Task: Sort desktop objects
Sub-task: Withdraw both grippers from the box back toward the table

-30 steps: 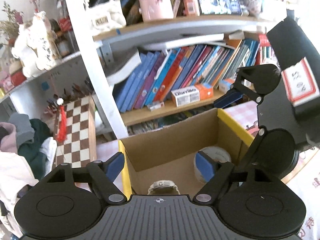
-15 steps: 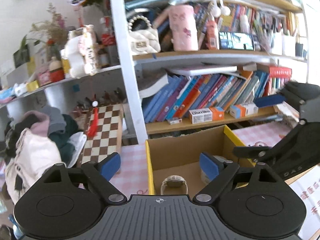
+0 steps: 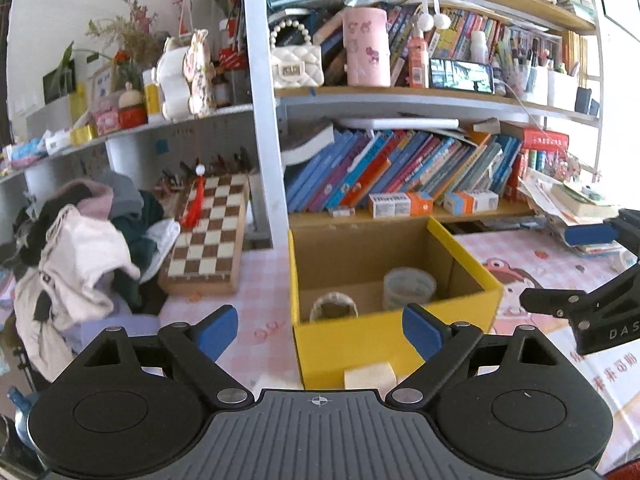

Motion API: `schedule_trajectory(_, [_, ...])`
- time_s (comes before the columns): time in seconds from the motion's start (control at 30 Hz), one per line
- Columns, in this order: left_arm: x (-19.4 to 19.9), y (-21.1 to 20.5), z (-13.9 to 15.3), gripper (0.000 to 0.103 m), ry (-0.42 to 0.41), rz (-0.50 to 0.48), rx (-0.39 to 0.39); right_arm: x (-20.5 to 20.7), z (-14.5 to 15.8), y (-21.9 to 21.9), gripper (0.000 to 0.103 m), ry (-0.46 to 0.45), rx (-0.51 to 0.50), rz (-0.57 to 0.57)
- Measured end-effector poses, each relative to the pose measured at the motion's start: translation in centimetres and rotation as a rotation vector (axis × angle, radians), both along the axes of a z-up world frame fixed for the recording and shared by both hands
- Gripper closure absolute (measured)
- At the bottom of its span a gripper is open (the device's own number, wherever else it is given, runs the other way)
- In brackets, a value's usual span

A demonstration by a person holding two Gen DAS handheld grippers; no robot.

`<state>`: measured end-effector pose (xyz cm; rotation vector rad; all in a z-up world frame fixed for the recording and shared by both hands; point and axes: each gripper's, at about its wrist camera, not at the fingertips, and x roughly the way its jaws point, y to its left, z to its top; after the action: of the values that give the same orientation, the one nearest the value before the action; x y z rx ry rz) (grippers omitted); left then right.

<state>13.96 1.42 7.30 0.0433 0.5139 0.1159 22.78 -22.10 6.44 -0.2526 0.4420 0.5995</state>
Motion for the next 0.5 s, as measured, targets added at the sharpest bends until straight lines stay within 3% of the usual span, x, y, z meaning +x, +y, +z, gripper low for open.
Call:
schedule_trajectory(0.13, [-1.3,-0.2,-1.0,0.011,0.027,-0.002,-0.005,-1.8,-1.3,-0.8,0.000,0.041,0.004,-0.039])
schedule_trajectory(0.33, [-2.6,-0.8,-2.7,0.010,0.087,-0.014,0.004,-4.4,-3.8,-0.9,0.000,0.055,-0.098,-0.011])
schedule_trajectory(0.5, [-3.1,-1.3,-4.6,0.010,0.156,-0.024,0.017,-5.1,-5.6,-0.7,0.000,0.156,-0.106,-0.014])
